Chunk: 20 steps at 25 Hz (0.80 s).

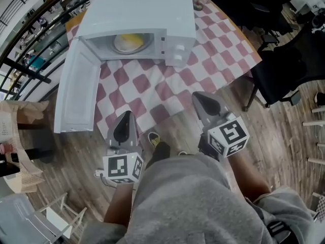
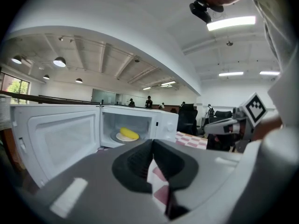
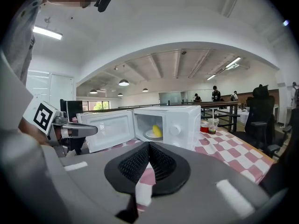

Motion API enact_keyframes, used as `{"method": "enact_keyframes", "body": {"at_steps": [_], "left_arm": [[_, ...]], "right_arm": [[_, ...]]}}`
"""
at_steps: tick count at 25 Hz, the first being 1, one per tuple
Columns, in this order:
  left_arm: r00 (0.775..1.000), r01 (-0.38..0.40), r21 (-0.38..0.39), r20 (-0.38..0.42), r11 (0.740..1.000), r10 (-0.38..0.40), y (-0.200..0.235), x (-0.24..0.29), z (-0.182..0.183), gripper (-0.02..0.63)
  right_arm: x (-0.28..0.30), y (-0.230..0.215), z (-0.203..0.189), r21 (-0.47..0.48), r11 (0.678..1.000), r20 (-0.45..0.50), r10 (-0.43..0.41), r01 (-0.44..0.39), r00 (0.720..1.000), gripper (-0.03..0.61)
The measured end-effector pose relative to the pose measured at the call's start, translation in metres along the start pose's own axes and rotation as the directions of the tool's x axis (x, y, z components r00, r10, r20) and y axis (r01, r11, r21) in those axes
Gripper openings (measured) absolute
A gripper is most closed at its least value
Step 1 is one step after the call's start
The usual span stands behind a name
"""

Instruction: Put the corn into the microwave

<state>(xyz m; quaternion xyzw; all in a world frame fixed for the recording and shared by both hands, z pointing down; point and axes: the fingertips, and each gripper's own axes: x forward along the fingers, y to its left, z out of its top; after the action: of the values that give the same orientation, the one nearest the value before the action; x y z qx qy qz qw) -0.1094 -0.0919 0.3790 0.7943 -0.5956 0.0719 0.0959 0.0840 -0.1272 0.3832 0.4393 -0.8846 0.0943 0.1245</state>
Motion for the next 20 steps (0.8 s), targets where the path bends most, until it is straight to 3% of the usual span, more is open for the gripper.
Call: {"method": "enact_keyframes", "body": {"at_steps": [12, 20], "left_arm": [[1.0, -0.002, 0.011, 0.024, 1.0, 0.001, -0.096, -0.074, -0.007, 0.011], [0.998, -0.043, 0.012, 0.036, 0.999, 0.043, -0.127, -0.124, -0.018, 0.011]], "right_arm": [[-0.105, 0.003, -0.026, 0.014, 1.0, 0.024, 0.003, -0.003, 1.0, -0.003], [-0.158, 0.01, -0.047, 0.018, 1.0, 0.025, 0.0, 0.0, 1.0, -0.002]]}}
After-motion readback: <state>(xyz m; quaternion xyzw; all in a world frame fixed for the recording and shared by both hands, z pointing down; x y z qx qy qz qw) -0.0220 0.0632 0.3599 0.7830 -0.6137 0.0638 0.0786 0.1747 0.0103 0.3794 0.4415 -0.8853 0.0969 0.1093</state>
